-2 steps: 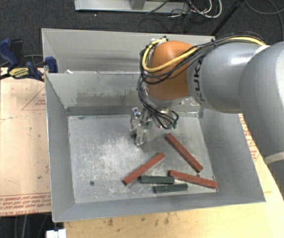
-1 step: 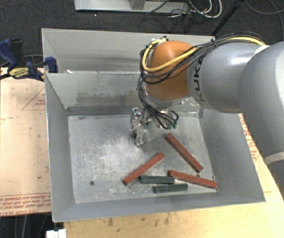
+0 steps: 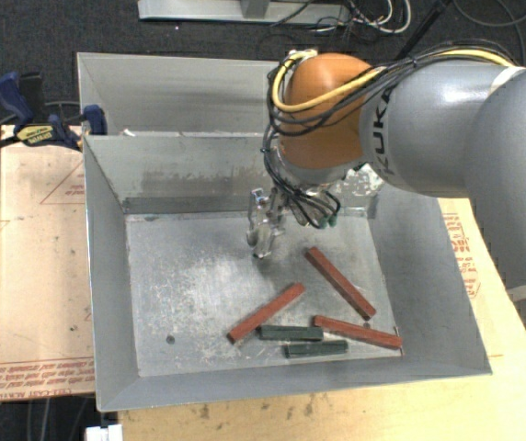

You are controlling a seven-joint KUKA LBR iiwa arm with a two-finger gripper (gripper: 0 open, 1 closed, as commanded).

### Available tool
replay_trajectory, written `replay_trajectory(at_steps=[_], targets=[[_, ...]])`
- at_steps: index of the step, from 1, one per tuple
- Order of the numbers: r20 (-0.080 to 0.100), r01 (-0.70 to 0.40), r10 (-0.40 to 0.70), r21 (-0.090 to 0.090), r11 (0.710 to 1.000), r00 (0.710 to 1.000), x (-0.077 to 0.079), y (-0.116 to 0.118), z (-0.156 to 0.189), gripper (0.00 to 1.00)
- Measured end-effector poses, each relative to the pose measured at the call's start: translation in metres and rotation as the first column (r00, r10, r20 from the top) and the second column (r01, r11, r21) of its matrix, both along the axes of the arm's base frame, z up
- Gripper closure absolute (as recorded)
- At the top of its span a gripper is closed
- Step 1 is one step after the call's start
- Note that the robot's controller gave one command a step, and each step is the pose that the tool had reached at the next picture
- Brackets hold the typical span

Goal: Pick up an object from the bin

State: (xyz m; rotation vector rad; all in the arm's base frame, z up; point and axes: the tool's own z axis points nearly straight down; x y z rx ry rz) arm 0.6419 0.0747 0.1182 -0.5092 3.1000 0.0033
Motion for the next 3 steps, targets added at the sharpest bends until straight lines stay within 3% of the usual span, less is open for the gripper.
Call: replay_trajectory(at_steps=[1, 2, 3], targets=[[0.001, -0.039, 0.039, -0.001, 0.999, 0.999, -0.003, -0.002, 0.112, 0.0], [0.013, -0.058, 0.058, -0.001, 0.998, 0.998, -0.003, -0.003, 0.155, 0.0], [0.011, -0.085, 0.085, 0.0, 0.996, 0.996, -0.008, -0.017, 0.111, 0.0]])
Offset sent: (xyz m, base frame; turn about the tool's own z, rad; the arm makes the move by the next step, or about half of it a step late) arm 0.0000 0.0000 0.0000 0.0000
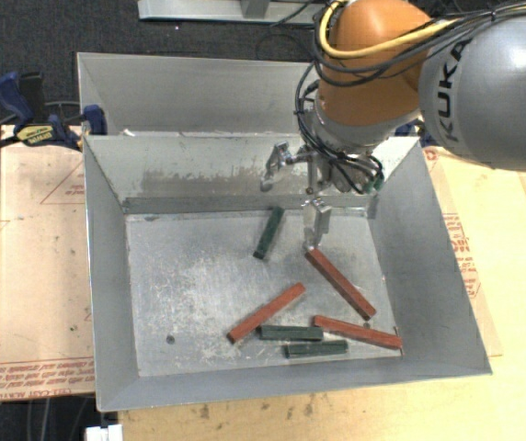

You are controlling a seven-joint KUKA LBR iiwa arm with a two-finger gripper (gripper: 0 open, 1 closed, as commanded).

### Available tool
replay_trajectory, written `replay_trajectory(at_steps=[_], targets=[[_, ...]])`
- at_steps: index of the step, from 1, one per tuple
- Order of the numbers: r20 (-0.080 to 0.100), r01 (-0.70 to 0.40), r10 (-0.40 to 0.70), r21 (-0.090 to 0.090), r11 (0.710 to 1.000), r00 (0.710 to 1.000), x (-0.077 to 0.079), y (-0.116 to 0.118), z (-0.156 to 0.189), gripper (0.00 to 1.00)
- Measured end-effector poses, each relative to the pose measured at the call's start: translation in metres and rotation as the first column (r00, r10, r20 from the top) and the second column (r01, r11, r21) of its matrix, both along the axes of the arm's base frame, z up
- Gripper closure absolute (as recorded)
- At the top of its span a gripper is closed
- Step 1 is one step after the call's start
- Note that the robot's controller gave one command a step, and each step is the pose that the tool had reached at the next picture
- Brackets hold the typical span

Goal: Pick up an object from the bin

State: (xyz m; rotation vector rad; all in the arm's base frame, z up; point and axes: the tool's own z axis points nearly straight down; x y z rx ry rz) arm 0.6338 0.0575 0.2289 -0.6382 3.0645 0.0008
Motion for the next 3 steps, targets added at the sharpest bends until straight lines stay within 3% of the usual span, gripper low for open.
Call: replay_trajectory(at_steps=[1, 2, 3], targets=[[-0.01, -0.203, 0.203, -0.002, 0.979, 0.979, -0.017, -0.007, -0.044, 0.0], [-0.007, -0.447, 0.447, -0.003, 0.894, 0.894, -0.057, -0.016, -0.078, 0.0], [-0.001, -0.269, 0.269, 0.0, 0.963, 0.963, -0.053, -0.014, -0.149, 1.0]])
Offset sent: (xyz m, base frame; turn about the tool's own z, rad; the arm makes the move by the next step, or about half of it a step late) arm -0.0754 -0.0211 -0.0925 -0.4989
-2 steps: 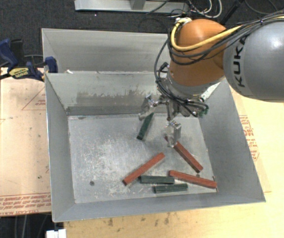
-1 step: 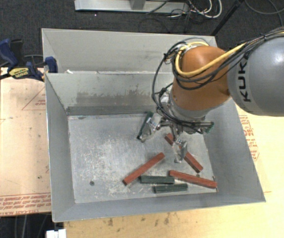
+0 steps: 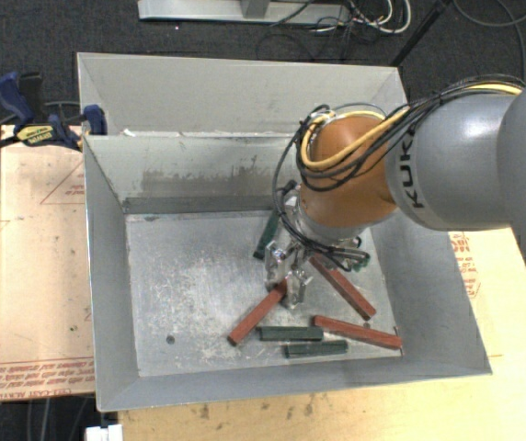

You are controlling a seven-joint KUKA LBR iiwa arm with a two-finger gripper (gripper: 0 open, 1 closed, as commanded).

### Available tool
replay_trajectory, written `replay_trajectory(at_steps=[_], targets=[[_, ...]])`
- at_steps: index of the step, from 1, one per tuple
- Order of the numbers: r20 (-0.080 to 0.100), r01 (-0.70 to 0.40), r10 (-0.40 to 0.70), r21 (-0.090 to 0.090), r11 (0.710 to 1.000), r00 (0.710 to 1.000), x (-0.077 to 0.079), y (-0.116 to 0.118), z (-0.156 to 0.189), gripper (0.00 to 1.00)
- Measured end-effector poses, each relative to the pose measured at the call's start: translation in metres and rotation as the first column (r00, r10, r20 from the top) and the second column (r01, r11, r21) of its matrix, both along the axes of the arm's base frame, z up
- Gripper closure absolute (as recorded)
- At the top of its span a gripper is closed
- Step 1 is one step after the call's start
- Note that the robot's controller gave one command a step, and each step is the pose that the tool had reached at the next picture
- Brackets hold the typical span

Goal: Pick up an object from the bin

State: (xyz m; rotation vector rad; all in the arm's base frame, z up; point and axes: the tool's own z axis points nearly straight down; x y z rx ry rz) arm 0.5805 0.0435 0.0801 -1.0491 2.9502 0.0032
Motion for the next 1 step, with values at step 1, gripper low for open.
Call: replay_trajectory(at_steps=[1], targets=[[0.0, 0.001, -0.001, 0.0, 1.0, 1.0, 0.0, -0.0001, 0.0, 1.0]])
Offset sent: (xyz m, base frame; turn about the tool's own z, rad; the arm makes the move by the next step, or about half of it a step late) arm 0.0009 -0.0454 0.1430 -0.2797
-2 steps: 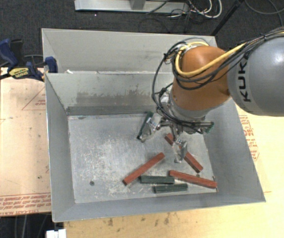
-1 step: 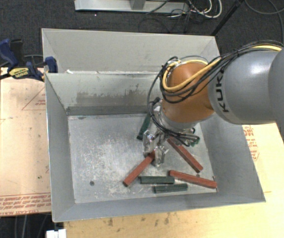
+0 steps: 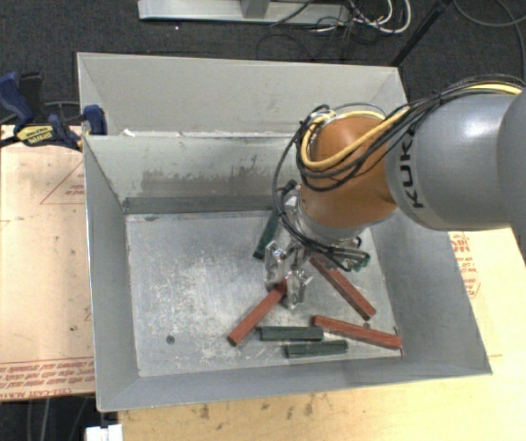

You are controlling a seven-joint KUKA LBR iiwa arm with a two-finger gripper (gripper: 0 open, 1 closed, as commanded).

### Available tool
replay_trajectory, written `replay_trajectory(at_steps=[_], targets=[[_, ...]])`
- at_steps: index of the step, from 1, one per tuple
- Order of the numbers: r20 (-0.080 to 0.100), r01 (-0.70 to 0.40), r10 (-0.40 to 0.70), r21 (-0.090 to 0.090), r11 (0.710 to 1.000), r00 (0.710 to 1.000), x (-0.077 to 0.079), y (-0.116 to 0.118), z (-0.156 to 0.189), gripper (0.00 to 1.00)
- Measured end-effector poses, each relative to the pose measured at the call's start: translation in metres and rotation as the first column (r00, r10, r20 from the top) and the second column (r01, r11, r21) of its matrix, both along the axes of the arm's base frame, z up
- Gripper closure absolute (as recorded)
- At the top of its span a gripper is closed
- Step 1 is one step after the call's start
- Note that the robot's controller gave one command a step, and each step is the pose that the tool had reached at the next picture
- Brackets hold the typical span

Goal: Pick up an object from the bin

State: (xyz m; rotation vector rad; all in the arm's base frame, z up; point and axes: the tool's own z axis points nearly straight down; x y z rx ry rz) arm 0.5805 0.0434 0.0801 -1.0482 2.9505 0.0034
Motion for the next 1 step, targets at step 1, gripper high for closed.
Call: replay_trajectory(at_steps=[1], targets=[[0.001, -0.272, 0.272, -0.007, 0.962, 0.962, 0.0028, -0.046, 0.1465, 1.0]])
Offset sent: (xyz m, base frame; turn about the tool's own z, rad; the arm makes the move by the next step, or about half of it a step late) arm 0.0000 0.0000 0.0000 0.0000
